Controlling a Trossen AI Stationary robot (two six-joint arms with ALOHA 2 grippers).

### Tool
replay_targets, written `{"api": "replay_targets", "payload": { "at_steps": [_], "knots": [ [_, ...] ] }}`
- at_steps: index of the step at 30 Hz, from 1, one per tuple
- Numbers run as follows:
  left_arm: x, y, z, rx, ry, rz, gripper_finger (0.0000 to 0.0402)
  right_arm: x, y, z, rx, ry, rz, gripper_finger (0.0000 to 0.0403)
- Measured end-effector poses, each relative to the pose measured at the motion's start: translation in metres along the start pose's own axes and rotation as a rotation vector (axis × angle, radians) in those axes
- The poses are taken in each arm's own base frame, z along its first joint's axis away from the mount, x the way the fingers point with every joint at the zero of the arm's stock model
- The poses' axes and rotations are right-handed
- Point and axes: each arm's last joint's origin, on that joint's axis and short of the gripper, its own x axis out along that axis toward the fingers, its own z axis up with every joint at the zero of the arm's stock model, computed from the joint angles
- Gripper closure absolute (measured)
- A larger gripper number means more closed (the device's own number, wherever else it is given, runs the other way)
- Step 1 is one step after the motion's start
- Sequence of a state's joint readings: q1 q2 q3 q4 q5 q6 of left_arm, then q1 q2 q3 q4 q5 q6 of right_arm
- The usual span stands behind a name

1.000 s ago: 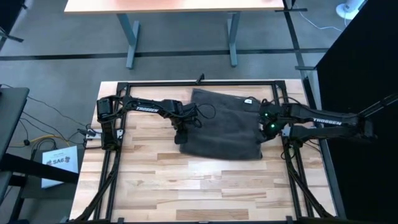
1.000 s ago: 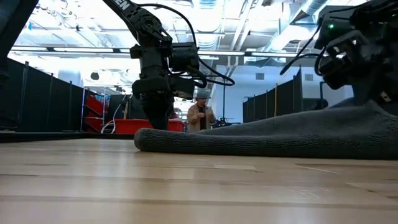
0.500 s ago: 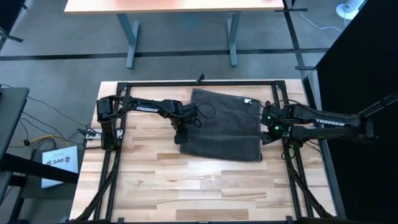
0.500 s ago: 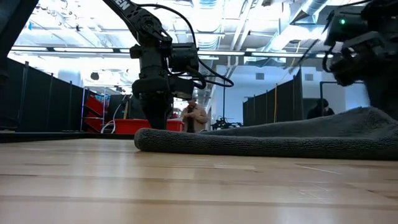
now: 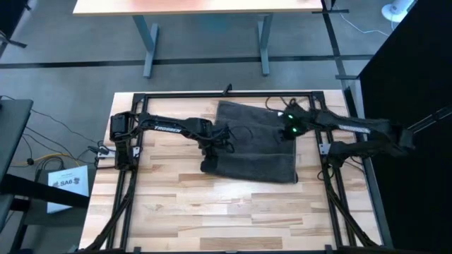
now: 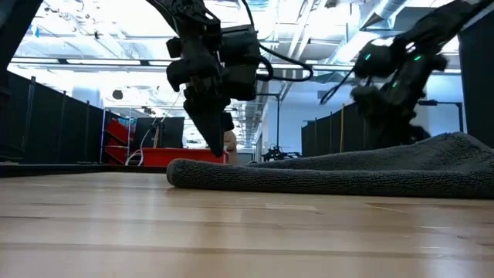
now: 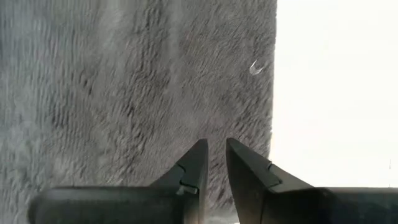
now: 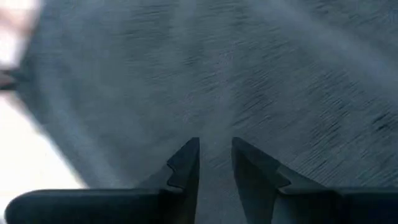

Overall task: Roll towel
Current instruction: Roll the black towel

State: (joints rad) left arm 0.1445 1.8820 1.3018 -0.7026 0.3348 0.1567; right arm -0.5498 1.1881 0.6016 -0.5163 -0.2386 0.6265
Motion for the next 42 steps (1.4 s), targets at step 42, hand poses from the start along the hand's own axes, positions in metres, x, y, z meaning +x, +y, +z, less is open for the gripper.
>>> {"api": "replay_targets", "payload": {
  "at_steps": [42],
  "knots": [
    [0.001,0.000,-0.025,-0.025,0.143,0.020,0.0359,-0.043,0.054,0.031,-0.464,0.099,-0.081,0.0340]
  ]
}}
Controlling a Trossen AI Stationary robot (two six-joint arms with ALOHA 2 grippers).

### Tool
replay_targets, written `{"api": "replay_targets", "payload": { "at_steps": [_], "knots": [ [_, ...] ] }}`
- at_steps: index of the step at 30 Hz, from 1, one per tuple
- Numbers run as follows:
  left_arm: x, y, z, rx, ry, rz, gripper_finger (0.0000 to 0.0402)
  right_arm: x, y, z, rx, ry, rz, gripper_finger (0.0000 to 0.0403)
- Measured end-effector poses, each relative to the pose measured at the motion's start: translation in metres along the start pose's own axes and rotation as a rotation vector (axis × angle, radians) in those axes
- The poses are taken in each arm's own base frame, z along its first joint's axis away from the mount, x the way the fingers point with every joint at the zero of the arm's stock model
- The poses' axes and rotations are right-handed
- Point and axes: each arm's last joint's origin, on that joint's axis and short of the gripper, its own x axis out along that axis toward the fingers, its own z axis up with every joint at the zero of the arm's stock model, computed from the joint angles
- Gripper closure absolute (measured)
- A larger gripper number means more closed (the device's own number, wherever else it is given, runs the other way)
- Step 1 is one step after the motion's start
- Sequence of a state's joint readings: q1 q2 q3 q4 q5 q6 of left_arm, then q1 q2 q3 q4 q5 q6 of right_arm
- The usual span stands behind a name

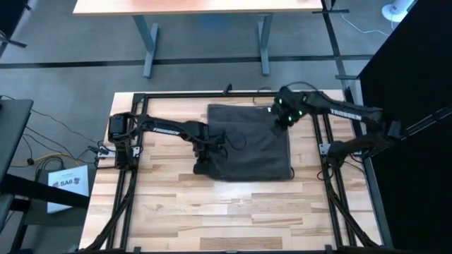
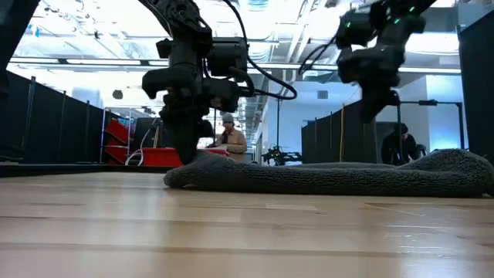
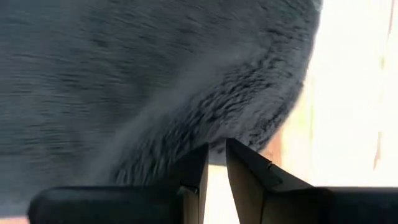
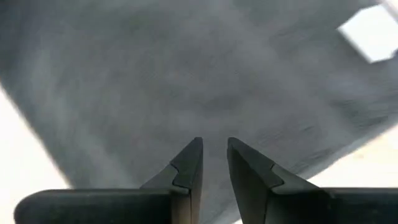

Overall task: Roll towel
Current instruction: Roll the black towel

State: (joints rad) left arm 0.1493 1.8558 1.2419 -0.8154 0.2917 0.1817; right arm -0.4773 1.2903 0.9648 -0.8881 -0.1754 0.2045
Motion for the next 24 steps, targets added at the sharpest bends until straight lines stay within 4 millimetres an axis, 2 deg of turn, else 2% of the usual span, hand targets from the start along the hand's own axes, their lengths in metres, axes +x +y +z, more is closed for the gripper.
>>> {"api": "replay_targets", "payload": {
  "at_steps": [2,5,9,13,17,20,24],
  "knots": [
    [-0.007,0.004,-0.001,-0.016,-0.010,0.006,0.0359,0.007,0.017,-0.015,-0.054,0.046,0.028,0.0340],
    [-0.018,0.011,-0.001,-0.041,-0.052,0.022,0.0359,0.027,0.031,-0.043,-0.059,0.145,0.035,0.0340],
    [-0.030,0.020,-0.001,-0.144,-0.096,0.038,0.0359,0.054,0.052,-0.071,-0.052,0.163,0.074,0.0340],
    [-0.059,0.004,-0.001,-0.253,-0.100,0.011,0.0359,0.066,0.074,-0.086,-0.033,0.123,0.146,0.0340],
    [-0.081,-0.015,0.000,-0.202,-0.205,0.058,0.0359,0.071,0.082,-0.096,0.001,0.124,0.167,0.0340],
    [-0.074,-0.001,0.009,-0.161,-0.304,0.183,0.0359,0.073,0.081,-0.100,0.007,0.101,0.126,0.0340],
    [-0.041,0.031,0.021,-0.164,-0.334,0.210,0.0359,0.077,0.076,-0.102,0.026,0.084,0.081,0.0340]
  ]
}}
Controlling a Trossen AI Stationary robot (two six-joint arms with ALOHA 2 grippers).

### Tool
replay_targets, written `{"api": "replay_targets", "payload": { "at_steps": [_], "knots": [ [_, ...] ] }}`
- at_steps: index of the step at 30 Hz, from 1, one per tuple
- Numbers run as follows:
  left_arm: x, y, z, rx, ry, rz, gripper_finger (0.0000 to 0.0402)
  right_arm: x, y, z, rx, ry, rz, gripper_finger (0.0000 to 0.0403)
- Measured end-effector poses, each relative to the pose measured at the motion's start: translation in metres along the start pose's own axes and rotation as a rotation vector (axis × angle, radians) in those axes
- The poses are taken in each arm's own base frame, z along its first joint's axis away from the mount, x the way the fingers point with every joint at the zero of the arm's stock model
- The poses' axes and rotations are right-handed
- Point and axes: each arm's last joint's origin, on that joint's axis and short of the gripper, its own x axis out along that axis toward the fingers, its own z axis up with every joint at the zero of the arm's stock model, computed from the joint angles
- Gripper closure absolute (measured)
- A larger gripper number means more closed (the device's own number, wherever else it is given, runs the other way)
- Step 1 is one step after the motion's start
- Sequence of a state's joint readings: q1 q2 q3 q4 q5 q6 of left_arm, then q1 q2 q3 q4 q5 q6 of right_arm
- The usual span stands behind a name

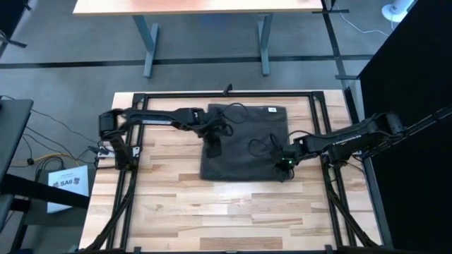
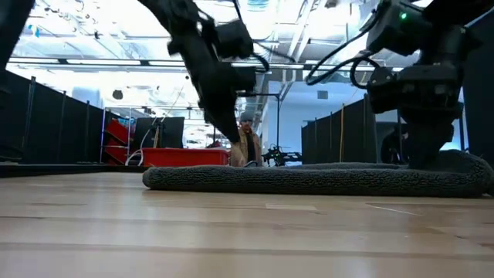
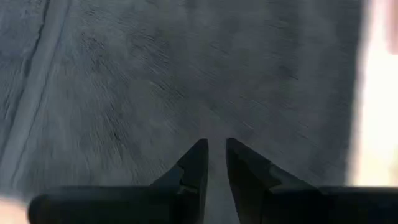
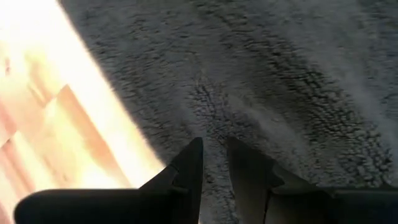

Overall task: Roll towel
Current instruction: Roll the black towel

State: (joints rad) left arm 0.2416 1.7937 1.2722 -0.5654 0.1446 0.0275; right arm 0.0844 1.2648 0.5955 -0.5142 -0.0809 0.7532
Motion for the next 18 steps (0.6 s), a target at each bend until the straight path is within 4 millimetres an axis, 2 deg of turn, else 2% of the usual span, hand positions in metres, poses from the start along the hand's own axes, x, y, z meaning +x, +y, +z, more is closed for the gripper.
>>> {"api": "replay_targets", "payload": {
  "at_steps": [4,9,14,18],
  "knots": [
    [0.035,0.020,-0.001,0.020,0.011,0.051,0.0359,0.001,0.003,-0.002,0.004,-0.001,0.010,0.0340],
    [0.057,0.039,-0.006,-0.015,0.025,0.082,0.0359,0.002,0.013,-0.010,-0.032,0.002,0.040,0.0340],
    [0.064,0.048,-0.009,-0.040,0.043,0.078,0.0359,0.014,0.002,-0.029,0.039,0.060,-0.010,0.0340],
    [0.063,0.052,-0.010,-0.050,0.044,0.083,0.0359,0.019,0.004,-0.044,0.047,0.086,0.000,0.0340]
  ]
}}
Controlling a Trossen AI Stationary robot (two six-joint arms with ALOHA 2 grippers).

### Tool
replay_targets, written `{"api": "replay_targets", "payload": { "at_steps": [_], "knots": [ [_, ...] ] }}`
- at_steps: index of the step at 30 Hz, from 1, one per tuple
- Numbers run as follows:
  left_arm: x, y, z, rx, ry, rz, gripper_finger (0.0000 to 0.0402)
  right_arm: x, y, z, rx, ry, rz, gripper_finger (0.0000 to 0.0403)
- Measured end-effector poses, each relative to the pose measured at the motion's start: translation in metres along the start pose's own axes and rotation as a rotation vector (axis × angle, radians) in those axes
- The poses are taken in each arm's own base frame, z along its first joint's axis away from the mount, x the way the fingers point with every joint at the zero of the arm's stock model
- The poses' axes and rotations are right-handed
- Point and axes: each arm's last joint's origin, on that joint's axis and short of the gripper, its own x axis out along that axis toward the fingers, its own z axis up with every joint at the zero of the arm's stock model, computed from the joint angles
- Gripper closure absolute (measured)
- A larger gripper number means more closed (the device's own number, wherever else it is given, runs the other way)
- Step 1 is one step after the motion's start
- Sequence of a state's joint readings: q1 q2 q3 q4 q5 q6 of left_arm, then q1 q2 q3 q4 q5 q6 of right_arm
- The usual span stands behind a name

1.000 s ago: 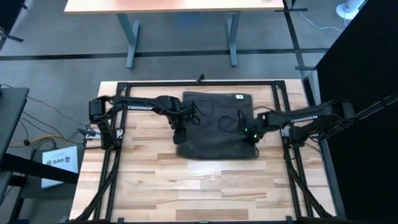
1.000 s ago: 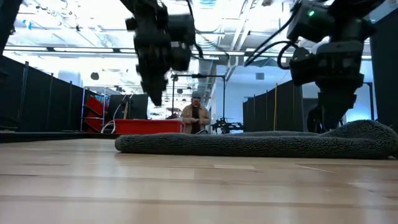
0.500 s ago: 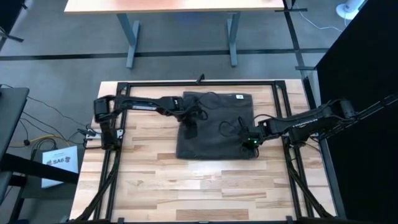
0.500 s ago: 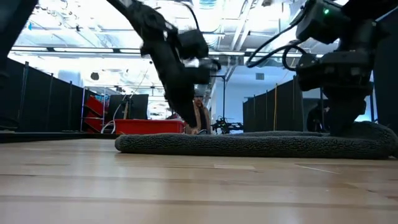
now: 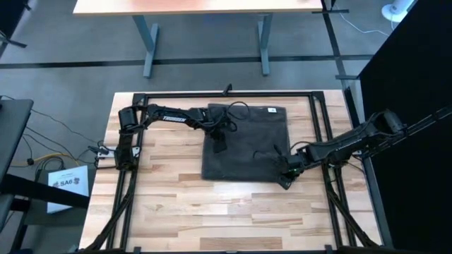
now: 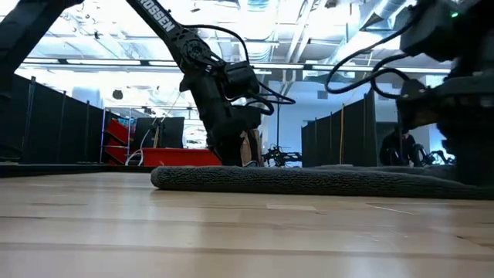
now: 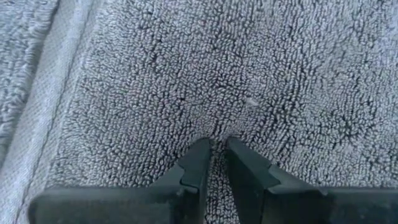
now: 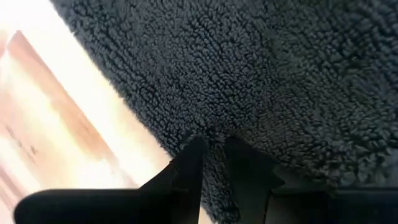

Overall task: Roll towel
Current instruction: Roll the black towel

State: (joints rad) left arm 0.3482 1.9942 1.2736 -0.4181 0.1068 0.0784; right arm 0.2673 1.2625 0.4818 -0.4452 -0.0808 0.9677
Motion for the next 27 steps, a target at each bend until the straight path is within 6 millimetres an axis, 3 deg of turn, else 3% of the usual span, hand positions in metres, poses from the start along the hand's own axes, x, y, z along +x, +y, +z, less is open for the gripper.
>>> {"api": "replay_targets", "payload": {
  "at_steps": [10,13,17,22,27],
  "knots": [
    [-0.001,0.005,0.000,-0.014,-0.006,-0.005,0.0359,-0.006,0.025,-0.011,-0.070,0.014,0.105,0.0340],
    [-0.016,-0.004,0.005,0.012,-0.007,-0.051,0.0359,-0.014,0.040,-0.003,-0.143,-0.080,0.171,0.0340],
    [-0.070,-0.040,0.015,0.172,-0.031,-0.097,0.0359,-0.022,0.051,0.008,-0.228,-0.178,0.229,0.0340],
    [-0.138,-0.101,0.001,0.381,0.073,-0.094,0.0358,-0.028,0.053,0.018,-0.300,-0.191,0.244,0.0336],
    [-0.193,-0.152,-0.020,0.433,0.093,-0.015,0.0333,-0.055,0.062,0.040,-0.447,-0.230,0.206,0.0310]
  ]
}}
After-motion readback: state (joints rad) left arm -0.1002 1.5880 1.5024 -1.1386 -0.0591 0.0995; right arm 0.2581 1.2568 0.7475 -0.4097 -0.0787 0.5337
